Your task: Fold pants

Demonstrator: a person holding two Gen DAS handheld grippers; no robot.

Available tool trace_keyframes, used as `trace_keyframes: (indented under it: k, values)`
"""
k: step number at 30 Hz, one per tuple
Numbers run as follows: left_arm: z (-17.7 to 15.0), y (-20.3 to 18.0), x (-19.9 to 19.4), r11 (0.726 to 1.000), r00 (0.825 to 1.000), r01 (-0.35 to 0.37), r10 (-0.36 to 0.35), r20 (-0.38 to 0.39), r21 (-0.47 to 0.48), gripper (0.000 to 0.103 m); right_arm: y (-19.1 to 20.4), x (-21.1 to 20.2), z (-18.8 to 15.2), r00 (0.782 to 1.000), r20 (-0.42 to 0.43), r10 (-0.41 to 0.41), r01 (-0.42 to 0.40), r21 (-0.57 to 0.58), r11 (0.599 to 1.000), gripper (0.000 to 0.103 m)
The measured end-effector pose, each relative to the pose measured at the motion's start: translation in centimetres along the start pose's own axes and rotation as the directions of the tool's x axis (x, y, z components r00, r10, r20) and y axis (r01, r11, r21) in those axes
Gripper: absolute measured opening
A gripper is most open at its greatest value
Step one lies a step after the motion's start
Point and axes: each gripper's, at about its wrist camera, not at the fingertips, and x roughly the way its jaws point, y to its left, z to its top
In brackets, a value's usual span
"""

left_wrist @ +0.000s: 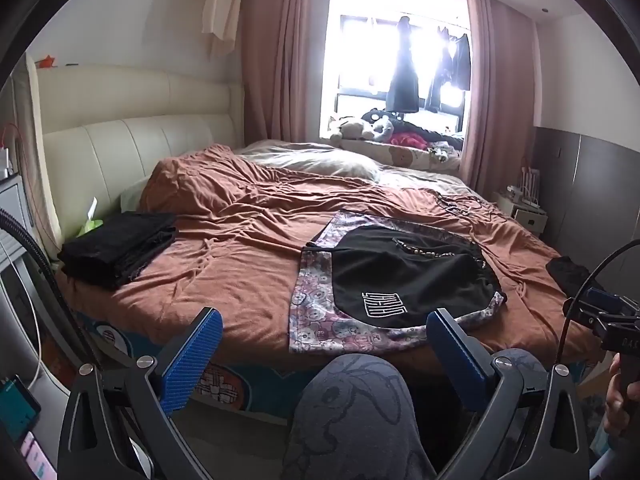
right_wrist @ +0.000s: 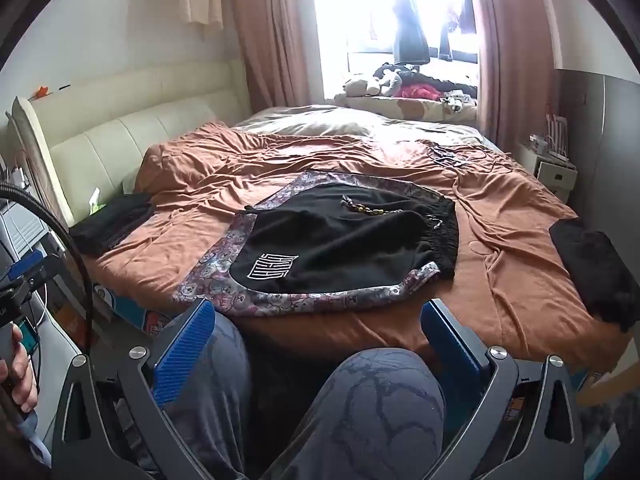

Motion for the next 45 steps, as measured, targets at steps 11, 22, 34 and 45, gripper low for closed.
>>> trace_keyframes:
  k: [11, 22, 34, 45]
  values:
    - [0.0, -0.1, -0.7, 1.0, 1.0, 0.004, -0.004, 0.013, -0.002, 0.103, 0.1, -0.4, -0.2, 1.0, 0.005, 0.002, -0.002, 0.012, 1.0, 0.103]
    - [0.0, -0.1, -1.3, 1.0, 1.0, 0.005, -0.005, 0.023, -0.011, 0.103, 0.4, -0.4, -0.1, 1.0, 0.007, -0.002, 0.002, 0.021, 1.0, 0.103]
    - [0.1, 0.0, -1.6, 1.0, 0.999, 0.001, -0.001, 0.034, -0.013, 0.103, -0.1, -0.7, -0.4, 1.0, 0.012, 0.0, 0.0, 0.035, 0.999, 0.103]
    - [0.0, 0.0, -1.6, 1.0, 0.999, 0.001, -0.001, 0.033, -0.014, 0.103, 0.1, -0.7, -0.4, 1.0, 0.017, -0.008, 0.007, 0.034, 0.999, 0.103]
